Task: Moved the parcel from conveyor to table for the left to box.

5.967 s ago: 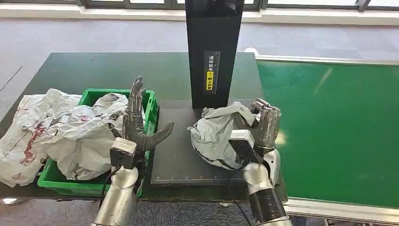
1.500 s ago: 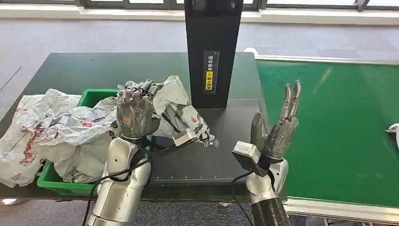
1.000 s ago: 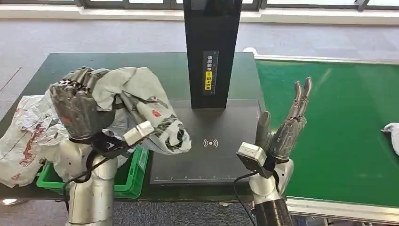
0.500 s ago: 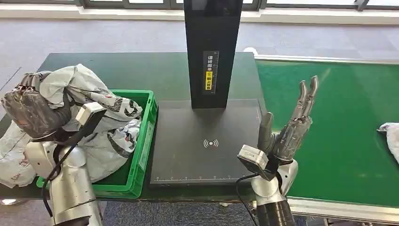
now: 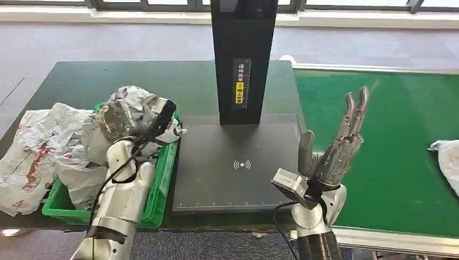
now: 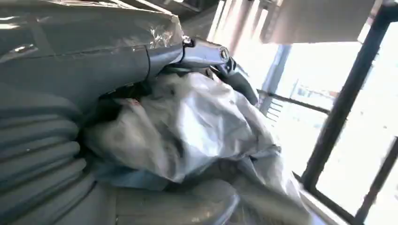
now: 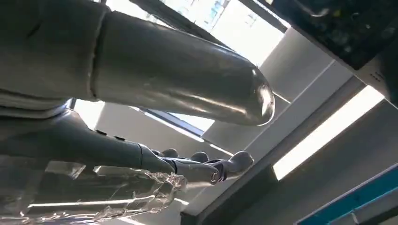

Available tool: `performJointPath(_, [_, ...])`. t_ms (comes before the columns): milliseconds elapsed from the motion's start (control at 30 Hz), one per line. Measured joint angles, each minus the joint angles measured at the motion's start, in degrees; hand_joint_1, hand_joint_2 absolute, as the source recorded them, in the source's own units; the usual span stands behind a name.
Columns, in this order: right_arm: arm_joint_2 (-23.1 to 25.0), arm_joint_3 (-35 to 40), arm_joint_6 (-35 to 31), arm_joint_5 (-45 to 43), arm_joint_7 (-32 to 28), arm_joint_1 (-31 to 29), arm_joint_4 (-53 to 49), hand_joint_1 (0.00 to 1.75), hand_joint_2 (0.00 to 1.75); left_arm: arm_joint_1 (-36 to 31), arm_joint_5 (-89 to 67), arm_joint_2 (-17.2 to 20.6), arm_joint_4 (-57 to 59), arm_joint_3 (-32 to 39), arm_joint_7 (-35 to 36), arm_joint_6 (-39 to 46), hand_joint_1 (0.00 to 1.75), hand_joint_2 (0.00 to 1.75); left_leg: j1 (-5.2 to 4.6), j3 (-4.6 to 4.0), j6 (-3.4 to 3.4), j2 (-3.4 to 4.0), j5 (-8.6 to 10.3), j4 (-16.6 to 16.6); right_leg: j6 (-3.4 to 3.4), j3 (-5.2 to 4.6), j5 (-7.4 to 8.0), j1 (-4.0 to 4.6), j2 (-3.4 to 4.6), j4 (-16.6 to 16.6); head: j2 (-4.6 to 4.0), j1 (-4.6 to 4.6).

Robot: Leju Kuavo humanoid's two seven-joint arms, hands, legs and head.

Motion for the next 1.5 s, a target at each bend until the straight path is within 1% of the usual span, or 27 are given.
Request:
performJointPath(100, [0.0,0.0,0.0,-0.2,0.0,0.0,0.0,0.0,0.0,-1.6,0.0,0.9,6.7,-4.0,0.2,1.8,0.0,0.0,0.0,0.0,0.0,0.13,0.0,0.0,0.0,-0.01,0.03,-0.02,0.11,0.0,0.0,0.0])
performJointPath(200, [0.0,0.0,0.0,-0.6,0.0,0.0,0.0,0.0,0.0,-1.9,0.0,1.6,10.0,-5.7,-0.5,3.4,0.0,0.0,0.0,0.0,0.0,0.13,-0.01,0.0,0.0,-0.02,0.02,-0.02,0.17,0.0,0.0,-0.02])
performJointPath(500, [0.0,-0.1,0.0,-1.0,0.0,0.1,0.0,0.0,0.0,-1.6,0.0,3.3,12.7,-9.1,2.5,1.8,0.0,0.0,0.01,0.0,-0.04,0.13,-0.03,0.0,-0.01,-0.02,0.01,0.0,0.16,0.0,0.0,0.0])
performJointPath(533, [0.0,-0.1,0.0,-1.0,0.0,0.1,0.0,0.0,0.0,-1.5,0.0,3.4,12.7,-9.4,2.7,1.8,0.0,1.75,0.01,0.0,-0.04,0.13,-0.03,0.0,-0.01,-0.03,0.01,-0.01,0.17,0.0,0.0,-0.02])
performJointPath(667, [0.0,-0.4,0.0,0.0,0.0,0.2,0.0,0.0,0.0,0.3,0.0,3.9,10.4,-10.6,4.0,2.0,0.0,1.75,0.01,0.0,-0.04,0.13,-0.04,0.0,-0.01,-0.03,0.01,-0.01,0.18,0.0,0.0,-0.02])
performJointPath(733, [0.0,-2.0,0.0,0.9,0.0,0.4,0.0,0.0,0.0,2.2,0.0,4.2,6.9,-11.3,4.6,4.3,0.0,1.75,0.01,-0.02,-0.05,0.13,-0.04,0.0,-0.01,-0.01,0.01,-0.01,0.17,0.0,0.0,-0.02])
performJointPath(800, [-0.1,-4.3,0.0,2.5,0.2,0.6,0.3,0.0,0.0,4.9,0.0,4.7,2.1,-11.6,3.3,5.5,0.0,1.75,0.01,-0.03,-0.05,0.1,-0.06,0.0,-0.01,0.01,-0.01,-0.01,0.15,0.0,0.0,0.0])
performJointPath(833, [-0.2,-5.8,0.0,3.5,0.2,0.7,0.8,0.0,0.0,7.6,0.0,4.8,-3.2,-11.4,1.2,5.6,0.0,1.75,0.01,-0.01,-0.1,0.14,-0.13,0.0,-0.01,-0.01,-0.01,-0.01,0.17,0.0,0.02,-0.04])
performJointPath(900, [-0.3,-10.5,0.0,6.5,0.2,0.8,2.4,0.0,0.0,12.3,0.0,3.7,-13.0,-10.6,-6.4,5.8,0.0,1.75,0.01,-0.06,-0.08,0.09,-0.13,0.0,0.04,-0.03,-0.06,-0.01,0.16,0.0,0.0,-0.02])
performJointPath(1000, [-0.2,-20.4,0.0,13.2,0.3,-1.6,5.8,0.0,0.0,17.2,2.3,-0.6,-27.4,-7.9,-20.0,6.0,0.0,1.75,-0.02,-0.15,0.02,-0.04,-0.2,0.0,0.07,0.0,-0.12,-0.07,0.01,0.0,0.0,0.0])
performJointPath(1033, [0.0,-24.2,0.0,15.2,0.3,-2.7,7.2,0.0,1.75,18.3,4.7,-1.9,-31.6,-6.9,-24.6,6.0,0.0,1.75,-0.07,-0.12,0.09,-0.03,-0.24,0.0,0.07,0.01,-0.11,-0.1,0.01,0.0,0.02,-0.02])
performJointPath(1067, [0.2,-27.4,0.0,16.1,0.3,-3.5,8.4,0.0,1.75,19.2,6.3,-2.9,-35.1,-6.0,-27.2,6.0,0.0,1.75,-0.09,-0.1,0.11,-0.03,-0.26,0.0,0.08,0.03,-0.12,-0.13,0.02,0.0,0.0,0.0])
performJointPath(1100, [0.3,-29.4,0.0,16.5,0.3,-3.9,9.1,0.0,1.75,19.7,7.2,-3.7,-37.5,-5.4,-27.8,6.0,0.0,1.75,-0.09,-0.08,0.11,-0.04,-0.26,0.0,0.08,0.04,-0.12,-0.13,0.02,0.0,0.0,-0.02])
performJointPath(1167, [0.5,-32.6,0.0,18.5,0.2,-4.9,10.9,0.0,1.75,20.3,10.3,-4.0,-41.3,-4.4,-30.1,6.0,0.0,1.75,-0.09,-0.05,0.11,0.0,-0.26,0.0,0.08,0.03,-0.12,-0.11,0.03,0.0,0.0,-0.04])
performJointPath(1233, [0.5,-36.0,0.0,20.9,0.2,-6.4,13.3,0.0,1.75,20.7,17.4,-4.2,-43.2,-3.8,-35.2,6.0,0.0,1.75,-0.09,-0.01,0.09,-0.01,-0.25,0.0,0.08,0.04,-0.12,-0.04,0.03,0.0,0.02,-0.02])
performJointPath(1333, [0.5,-42.2,0.0,23.1,0.3,-8.5,18.0,0.0,1.75,20.9,42.2,-4.3,-41.9,-4.1,-51.9,5.9,0.0,1.75,-0.08,-0.01,0.06,-0.05,-0.21,0.0,0.06,0.09,-0.13,0.03,-0.09,0.0,0.0,-0.02])
performJointPath(1367, [0.3,-43.4,0.0,22.7,0.3,-8.9,19.1,0.0,1.75,20.9,48.8,-4.3,-40.8,-5.0,-55.6,5.2,0.0,1.75,-0.07,-0.01,0.05,-0.05,-0.2,0.0,0.06,0.11,-0.12,0.03,-0.08,0.0,0.0,-0.04])
performJointPath(1433, [-0.2,-44.8,0.0,21.4,0.3,-9.5,21.6,0.0,1.75,20.9,57.8,-4.3,-39.3,-7.2,-59.1,2.8,0.0,1.75,-0.04,-0.02,0.0,-0.04,-0.17,0.0,0.05,0.11,-0.11,0.04,-0.06,0.0,0.0,-0.02])
performJointPath(1500, [-0.5,-45.5,0.0,21.1,0.2,-9.8,23.3,0.0,1.75,20.7,61.0,-4.3,-38.1,-8.8,-60.1,0.6,0.0,1.75,0.0,0.0,0.0,-0.04,-0.17,0.0,0.05,0.11,-0.11,-0.01,-0.04,0.0,0.02,-0.02])
